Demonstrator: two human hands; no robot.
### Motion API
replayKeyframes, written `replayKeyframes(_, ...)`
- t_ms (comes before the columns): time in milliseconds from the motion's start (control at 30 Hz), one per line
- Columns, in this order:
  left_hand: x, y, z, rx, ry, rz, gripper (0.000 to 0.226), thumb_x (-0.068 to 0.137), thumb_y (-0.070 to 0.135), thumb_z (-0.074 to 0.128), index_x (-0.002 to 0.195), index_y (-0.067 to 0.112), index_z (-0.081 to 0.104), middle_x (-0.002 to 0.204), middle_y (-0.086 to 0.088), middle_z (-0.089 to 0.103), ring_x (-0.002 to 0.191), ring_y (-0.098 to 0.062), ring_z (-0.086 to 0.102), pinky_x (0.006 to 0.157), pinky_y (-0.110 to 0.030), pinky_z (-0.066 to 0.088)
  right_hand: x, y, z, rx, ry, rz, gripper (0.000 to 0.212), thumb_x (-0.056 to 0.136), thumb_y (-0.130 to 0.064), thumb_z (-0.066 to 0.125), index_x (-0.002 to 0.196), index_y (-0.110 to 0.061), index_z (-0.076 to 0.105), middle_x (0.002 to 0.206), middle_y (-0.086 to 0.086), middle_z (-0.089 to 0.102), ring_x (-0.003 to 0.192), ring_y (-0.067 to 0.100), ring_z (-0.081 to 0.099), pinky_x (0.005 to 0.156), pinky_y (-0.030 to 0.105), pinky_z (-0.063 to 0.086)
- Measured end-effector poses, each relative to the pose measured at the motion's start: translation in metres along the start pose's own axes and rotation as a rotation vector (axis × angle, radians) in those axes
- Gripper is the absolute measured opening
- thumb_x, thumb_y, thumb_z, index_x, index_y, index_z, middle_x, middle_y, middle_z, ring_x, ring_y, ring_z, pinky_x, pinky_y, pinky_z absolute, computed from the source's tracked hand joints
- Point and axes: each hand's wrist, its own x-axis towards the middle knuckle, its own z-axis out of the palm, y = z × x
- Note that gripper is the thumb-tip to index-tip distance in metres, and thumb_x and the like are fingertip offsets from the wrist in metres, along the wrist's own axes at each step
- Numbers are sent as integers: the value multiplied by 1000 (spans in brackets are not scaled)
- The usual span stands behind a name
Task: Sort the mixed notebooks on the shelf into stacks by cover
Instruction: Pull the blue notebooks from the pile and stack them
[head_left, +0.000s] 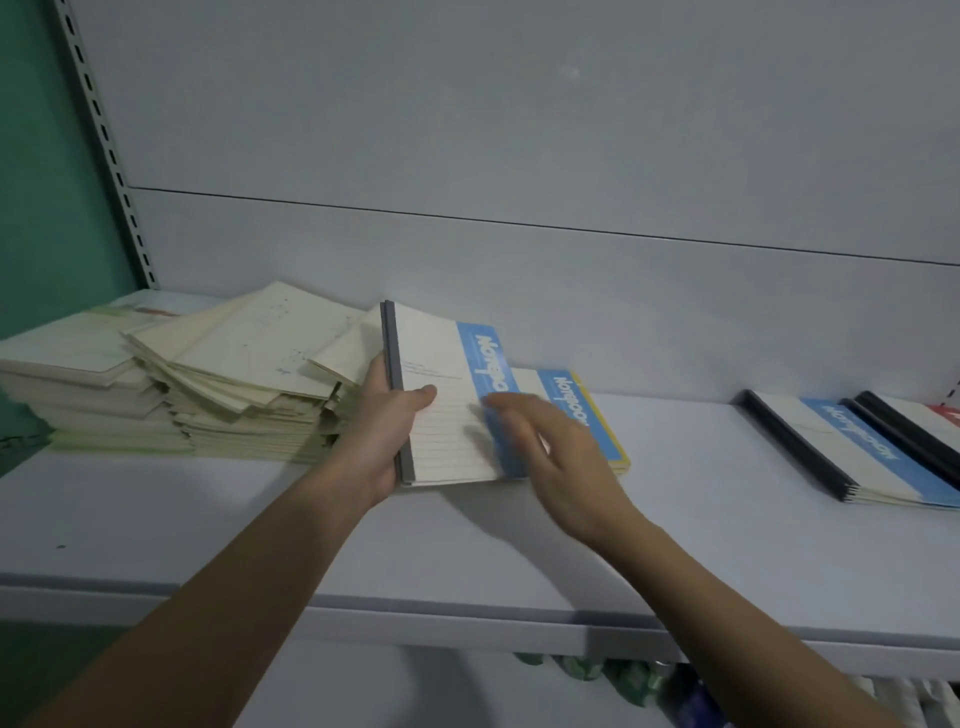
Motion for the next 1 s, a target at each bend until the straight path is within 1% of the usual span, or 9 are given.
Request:
replayKeyframes(67, 2, 2, -7, 0, 6, 13, 44, 96, -1, 51, 135, 19, 47, 118, -4, 66, 99, -20, 67, 65, -30, 55, 7, 20, -4, -48, 127, 187, 34, 103, -31, 38, 126, -19, 60, 131, -7, 59, 121, 9, 51, 95, 16, 34)
replayKeyframes(200, 5, 6, -15, 28, 7, 33, 44, 96, 0, 52, 135, 20, 47, 119, -5, 67, 103, -24, 67, 73, -35, 56, 9, 60, -7, -511, -341, 268, 65, 96, -58, 34, 146, -16, 31, 157, 3, 26, 146, 22, 21, 116, 40, 22)
replayKeyframes(267, 7, 7, -16, 32, 10, 36, 44, 96, 0, 52, 135, 21, 47, 118, -4, 67, 102, -23, 67, 73, -35, 56, 4, 69, 0, -633, -412, 215, 78, 87, -76, 25, 141, -20, 30, 150, -1, 32, 141, 25, 26, 113, 48, 25)
replayKeyframes(500, 10, 2, -16, 38, 4, 10, 41, 96, 0, 51, 133, 19, 48, 118, -5, 67, 101, -23, 67, 70, -34, 56, 3, 64, -5, -782, -257, 77, 34, 93, -53, 47, 112, -25, 49, 110, -10, 55, 111, 17, 50, 77, 35, 37)
replayKeyframes(633, 12, 3, -15, 37, -4, 10, 41, 96, 1, 52, 133, 18, 48, 118, -6, 67, 102, -25, 67, 73, -36, 56, 3, 53, -22, -715, -337, 173, 31, 101, -45, 37, 122, -28, 53, 117, -6, 60, 111, 25, 54, 76, 36, 41)
replayKeyframes(733, 11, 7, -13, 28, -26, 5, 39, 96, 1, 52, 132, 18, 48, 117, -4, 67, 101, -23, 66, 75, -37, 57, 6, 47, -34, -463, -109, 297, 29, 104, -38, 34, 107, -29, 62, 101, 3, 68, 93, 31, 58, 74, 38, 45)
replayKeyframes(833, 12, 9, -8, 48, -42, 19, 40, 96, 2, 52, 132, 20, 48, 117, -4, 67, 102, -24, 66, 79, -40, 57, 12, 35, -42, -242, 266, 317, 36, 104, -26, 36, 70, -15, 39, 60, 0, 42, 59, 19, 36, 55, 36, 28)
replayKeyframes(933, 8, 8, 1, 59, -78, 6, 38, 98, 5, 51, 132, 21, 47, 118, -5, 66, 102, -23, 66, 76, -38, 57, 15, 18, -46, -141, 428, 249, 30, 104, -23, 38, 76, -19, 47, 62, -8, 45, 54, 7, 39, 51, 20, 30)
replayKeyframes(1000, 4, 6, 11, 56, -103, -3, 30, 101, 14, 49, 129, 23, 48, 115, -4, 67, 98, -20, 67, 68, -33, 57, 13, 4, -41, -173, 348, 164, 22, 104, -22, 41, 104, -22, 63, 78, -10, 60, 62, 0, 50, 56, 8, 33)
